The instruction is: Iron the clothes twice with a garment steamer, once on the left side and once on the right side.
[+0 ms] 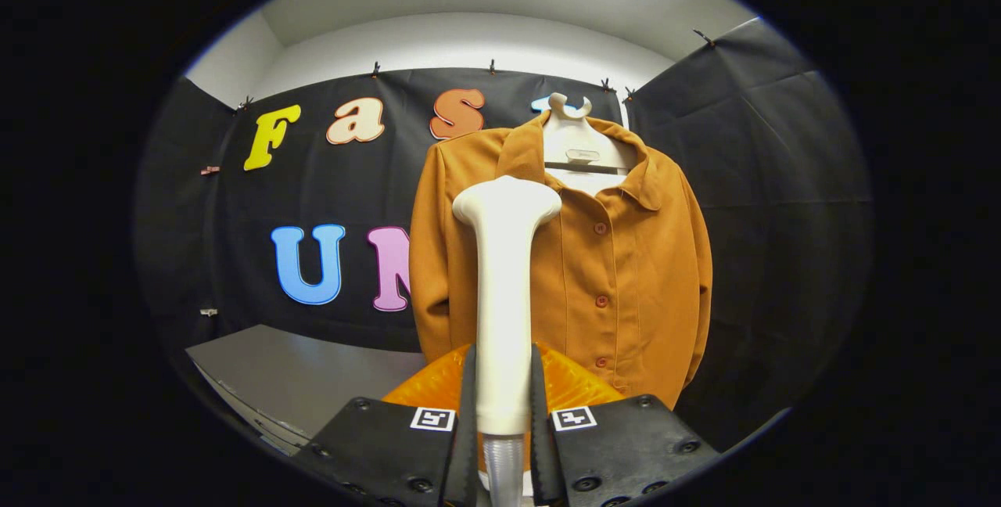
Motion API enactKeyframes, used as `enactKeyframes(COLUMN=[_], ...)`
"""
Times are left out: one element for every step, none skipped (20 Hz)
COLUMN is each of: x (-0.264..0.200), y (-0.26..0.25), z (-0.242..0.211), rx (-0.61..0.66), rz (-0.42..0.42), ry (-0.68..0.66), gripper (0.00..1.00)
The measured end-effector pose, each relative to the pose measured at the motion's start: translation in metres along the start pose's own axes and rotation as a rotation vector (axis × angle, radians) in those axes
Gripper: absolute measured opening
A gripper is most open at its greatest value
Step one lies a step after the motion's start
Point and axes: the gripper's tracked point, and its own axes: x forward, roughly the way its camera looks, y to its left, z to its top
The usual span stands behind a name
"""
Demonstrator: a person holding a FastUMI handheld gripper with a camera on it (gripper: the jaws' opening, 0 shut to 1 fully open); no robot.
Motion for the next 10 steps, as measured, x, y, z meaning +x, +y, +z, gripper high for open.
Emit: enactKeyframes(x=[-0.001,-0.003,-0.005,-0.007,-0.009,-0.011,-0.012,-0.015,-0.018,-0.021], y=[-0.001,-0.001,-0.002,-0.003,-0.004,-0.005,-0.006,-0.007,-0.008,-0.008], z=[-0.004,-0.008,-0.014,-0.02,-0.026,-0.032,-0.04,-0.046,-0.055,-0.061], rx=[0.001,0.003,0.005,0.004,0.003,0.003,0.005,0.006,0.006,0.006], rz=[-0.002,-0.005,-0.007,-0.011,-0.017,-0.022,-0.027,-0.032,-0.037,-0.043], ry=[0.008,0.017,0.028,0.04,0.051,0.065,0.078,0.092,0.106,0.121], gripper=[0.3,0.3,0.3,0.3,0.3,0.3,0.3,0.3,0.3,0.3])
